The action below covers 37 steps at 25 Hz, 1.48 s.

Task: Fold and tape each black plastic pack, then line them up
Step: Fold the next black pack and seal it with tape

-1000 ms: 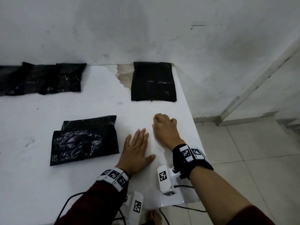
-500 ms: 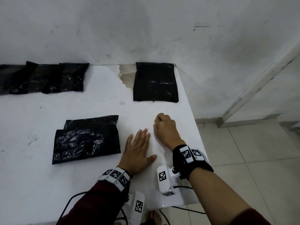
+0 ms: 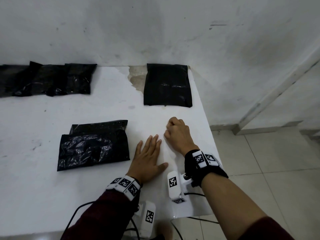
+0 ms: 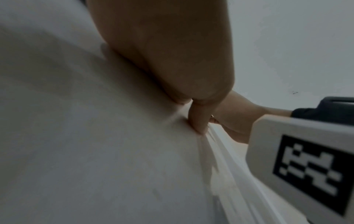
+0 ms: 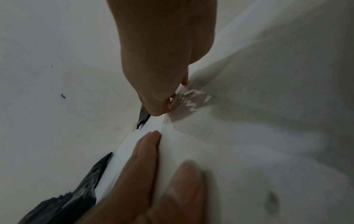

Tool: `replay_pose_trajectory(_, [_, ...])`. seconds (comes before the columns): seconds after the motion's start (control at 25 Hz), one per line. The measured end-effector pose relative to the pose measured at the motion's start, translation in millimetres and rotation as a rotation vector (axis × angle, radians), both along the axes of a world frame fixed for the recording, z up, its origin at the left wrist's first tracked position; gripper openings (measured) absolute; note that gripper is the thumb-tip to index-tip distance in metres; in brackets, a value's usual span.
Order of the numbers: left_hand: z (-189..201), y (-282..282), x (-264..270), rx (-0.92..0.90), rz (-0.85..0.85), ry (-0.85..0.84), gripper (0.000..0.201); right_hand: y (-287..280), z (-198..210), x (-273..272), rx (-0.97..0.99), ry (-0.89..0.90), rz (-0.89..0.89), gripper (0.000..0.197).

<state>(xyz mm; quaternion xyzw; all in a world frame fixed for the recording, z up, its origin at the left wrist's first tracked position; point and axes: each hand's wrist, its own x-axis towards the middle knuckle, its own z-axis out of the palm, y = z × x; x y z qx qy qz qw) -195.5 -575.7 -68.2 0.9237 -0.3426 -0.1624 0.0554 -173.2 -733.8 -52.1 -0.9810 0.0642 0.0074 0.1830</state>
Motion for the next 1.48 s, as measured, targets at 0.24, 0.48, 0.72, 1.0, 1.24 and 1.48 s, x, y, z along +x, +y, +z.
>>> replay_pose_trajectory(0.24, [-0.5, -0.4, 0.0, -0.026, 0.001, 0.009, 0.100, 0.3, -3.1, -0.2, 0.051, -0.022, -0.022, 0.022])
replay_pose_trajectory(0.48, [0.3, 0.1, -0.3, -0.003, 0.005, -0.005, 0.100, -5.2, -7.3, 2.1, 0.156, -0.055, -0.059, 0.020])
replay_pose_trajectory(0.72, [-0.1, 0.8, -0.9, -0.014, -0.002, -0.003, 0.099, -6.1, -13.8, 0.7, 0.183, -0.067, -0.062, 0.020])
replay_pose_trajectory(1.0, [-0.3, 0.8, -0.3, -0.013, 0.001, -0.003, 0.099, -8.3, -14.7, 11.9, 0.164, -0.161, -0.044, 0.010])
replay_pose_trajectory(1.24, [0.2, 1.2, -1.3, -0.023, 0.003, -0.005, 0.098, -17.9, -21.6, 16.5, -0.029, -0.263, 0.135, 0.011])
replay_pose_trajectory(1.48, [0.9, 1.5, -1.1, -0.023, 0.004, 0.001, 0.096, -24.6, -14.7, 19.7, -0.004, -0.147, 0.221, 0.013])
